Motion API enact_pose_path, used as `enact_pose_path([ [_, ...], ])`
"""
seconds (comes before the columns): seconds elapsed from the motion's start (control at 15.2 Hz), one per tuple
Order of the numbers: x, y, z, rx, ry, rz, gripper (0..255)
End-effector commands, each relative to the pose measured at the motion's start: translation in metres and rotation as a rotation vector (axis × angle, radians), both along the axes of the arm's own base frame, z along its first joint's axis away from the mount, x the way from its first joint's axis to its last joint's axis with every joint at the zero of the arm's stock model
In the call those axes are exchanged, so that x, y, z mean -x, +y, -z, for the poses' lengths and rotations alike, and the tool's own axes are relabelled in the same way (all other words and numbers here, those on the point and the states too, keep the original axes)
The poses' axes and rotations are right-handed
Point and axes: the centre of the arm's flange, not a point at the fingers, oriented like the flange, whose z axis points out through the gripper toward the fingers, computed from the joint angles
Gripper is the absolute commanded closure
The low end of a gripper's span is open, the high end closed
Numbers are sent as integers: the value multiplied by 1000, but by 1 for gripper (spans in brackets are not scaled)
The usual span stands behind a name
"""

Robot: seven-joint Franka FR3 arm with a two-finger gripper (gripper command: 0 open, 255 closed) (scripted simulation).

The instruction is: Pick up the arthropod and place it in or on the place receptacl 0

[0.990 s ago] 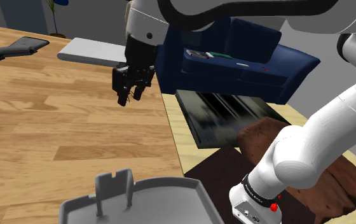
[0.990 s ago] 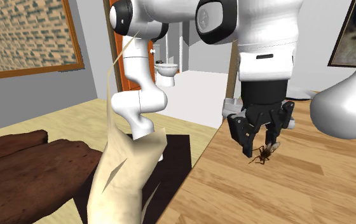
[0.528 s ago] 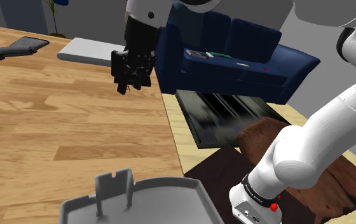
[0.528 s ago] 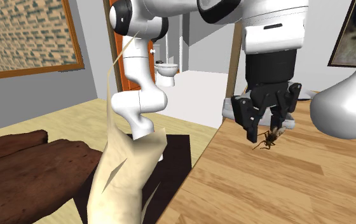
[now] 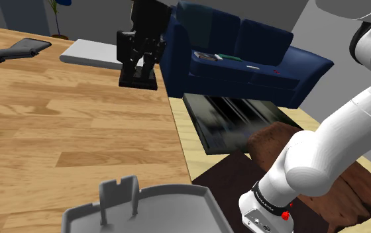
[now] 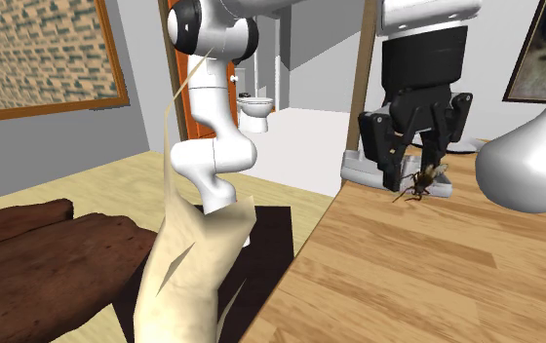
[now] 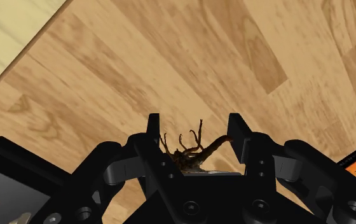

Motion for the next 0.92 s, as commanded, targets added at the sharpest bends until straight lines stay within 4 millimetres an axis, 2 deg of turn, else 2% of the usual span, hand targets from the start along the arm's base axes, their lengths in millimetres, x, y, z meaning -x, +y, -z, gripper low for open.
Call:
enact_pose_path([
  [0.0,0,0,-11,0,0,0,255],
  [0.2,0,0,-23,0,0,0,255],
  [0.86,123,47,-20,0,0,0,255],
])
